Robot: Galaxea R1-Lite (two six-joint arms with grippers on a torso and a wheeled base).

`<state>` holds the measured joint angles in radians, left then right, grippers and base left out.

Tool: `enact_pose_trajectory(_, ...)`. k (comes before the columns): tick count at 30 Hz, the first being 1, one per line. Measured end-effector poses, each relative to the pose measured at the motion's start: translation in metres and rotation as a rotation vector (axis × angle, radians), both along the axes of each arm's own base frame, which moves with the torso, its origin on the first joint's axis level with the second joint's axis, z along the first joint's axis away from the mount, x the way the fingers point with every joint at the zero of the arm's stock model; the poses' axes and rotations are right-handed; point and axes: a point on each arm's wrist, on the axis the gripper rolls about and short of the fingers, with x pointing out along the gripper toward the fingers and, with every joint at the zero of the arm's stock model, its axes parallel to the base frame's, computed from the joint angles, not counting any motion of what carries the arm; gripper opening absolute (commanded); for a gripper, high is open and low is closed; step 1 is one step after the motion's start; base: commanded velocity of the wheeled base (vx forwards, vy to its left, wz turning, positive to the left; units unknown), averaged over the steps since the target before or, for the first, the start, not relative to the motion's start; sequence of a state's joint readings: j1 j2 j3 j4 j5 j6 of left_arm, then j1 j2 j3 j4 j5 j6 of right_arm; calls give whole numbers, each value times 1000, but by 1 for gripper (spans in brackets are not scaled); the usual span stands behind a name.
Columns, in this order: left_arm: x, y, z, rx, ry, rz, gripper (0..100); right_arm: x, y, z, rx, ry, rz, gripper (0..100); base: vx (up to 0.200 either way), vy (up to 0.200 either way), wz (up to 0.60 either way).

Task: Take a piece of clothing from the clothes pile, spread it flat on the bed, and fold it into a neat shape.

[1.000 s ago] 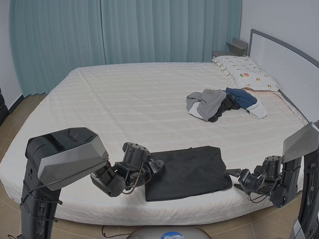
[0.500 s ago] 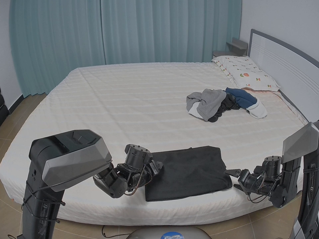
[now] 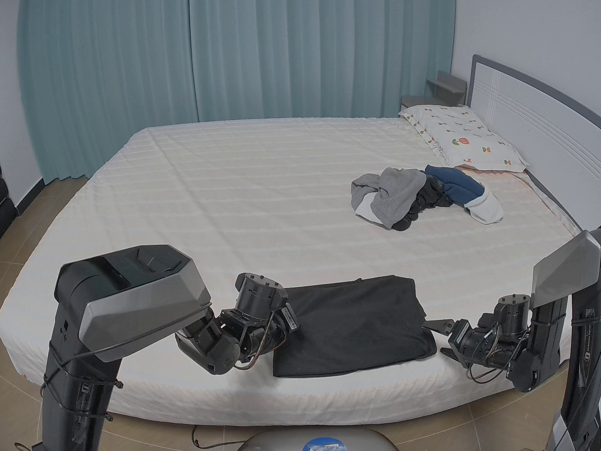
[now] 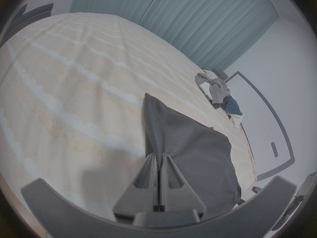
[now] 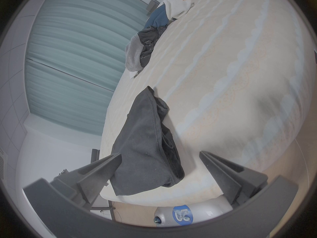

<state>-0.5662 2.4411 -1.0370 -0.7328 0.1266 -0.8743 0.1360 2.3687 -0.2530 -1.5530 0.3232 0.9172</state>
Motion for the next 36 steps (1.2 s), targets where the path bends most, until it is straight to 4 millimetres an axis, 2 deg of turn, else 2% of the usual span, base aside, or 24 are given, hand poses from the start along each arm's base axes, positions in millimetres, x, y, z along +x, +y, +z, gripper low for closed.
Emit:
enact_pose_trajectory(14, -2, 7, -1, -1, 21, 23, 0, -1, 0, 0, -1, 2, 0, 100, 0, 0, 0)
enact_pose_trajectory(36, 2, 21, 4, -19, 29, 68, 0, 0, -1, 1, -2, -3, -5, 100, 0, 200, 0)
